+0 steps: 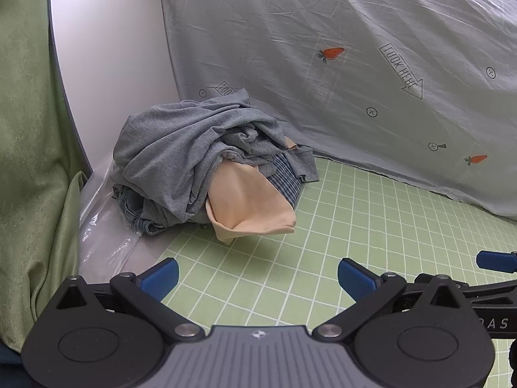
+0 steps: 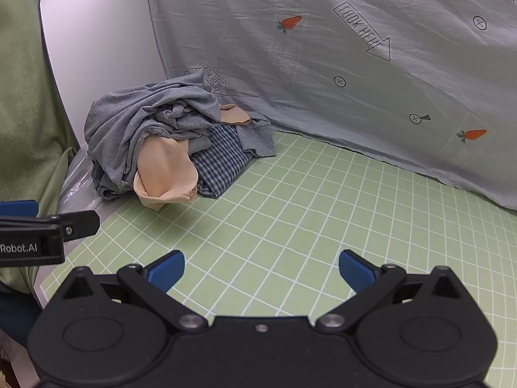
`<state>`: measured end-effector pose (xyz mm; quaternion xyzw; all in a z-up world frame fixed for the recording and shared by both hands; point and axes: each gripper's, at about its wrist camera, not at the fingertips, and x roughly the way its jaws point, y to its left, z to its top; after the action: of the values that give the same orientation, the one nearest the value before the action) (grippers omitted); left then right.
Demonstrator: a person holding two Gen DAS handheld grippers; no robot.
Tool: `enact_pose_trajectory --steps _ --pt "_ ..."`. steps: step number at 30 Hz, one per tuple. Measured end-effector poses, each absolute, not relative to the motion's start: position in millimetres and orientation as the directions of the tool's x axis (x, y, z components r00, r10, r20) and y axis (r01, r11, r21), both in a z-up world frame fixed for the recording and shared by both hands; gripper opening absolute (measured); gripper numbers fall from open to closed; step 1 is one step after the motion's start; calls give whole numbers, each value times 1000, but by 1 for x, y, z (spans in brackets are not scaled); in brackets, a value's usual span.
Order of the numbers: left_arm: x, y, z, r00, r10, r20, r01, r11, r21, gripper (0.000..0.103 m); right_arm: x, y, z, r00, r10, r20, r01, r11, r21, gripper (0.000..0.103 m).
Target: Fold clothes
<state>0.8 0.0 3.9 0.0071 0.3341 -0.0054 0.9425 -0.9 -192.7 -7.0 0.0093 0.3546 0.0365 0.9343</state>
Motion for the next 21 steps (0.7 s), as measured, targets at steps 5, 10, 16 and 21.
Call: enact_pose_trajectory --steps 5,10,16,21 --pt "3 2 5 773 -7 -634 12 1000 3 103 -3 -190 -10 746 79 -661 -64 997 48 103" --pt "2 4 -1 771 -12 -637 14 1000 -3 103 -4 -191 -9 745 82 -662 -65 997 50 103" --pt "0 2 -3 769 -51 -637 43 999 -28 103 -2 -194 -7 745 74 -663 -57 997 47 103" --pt "3 0 -5 762 -61 -645 57 998 -28 103 -2 -195 -7 745 70 -663 -55 998 43 103"
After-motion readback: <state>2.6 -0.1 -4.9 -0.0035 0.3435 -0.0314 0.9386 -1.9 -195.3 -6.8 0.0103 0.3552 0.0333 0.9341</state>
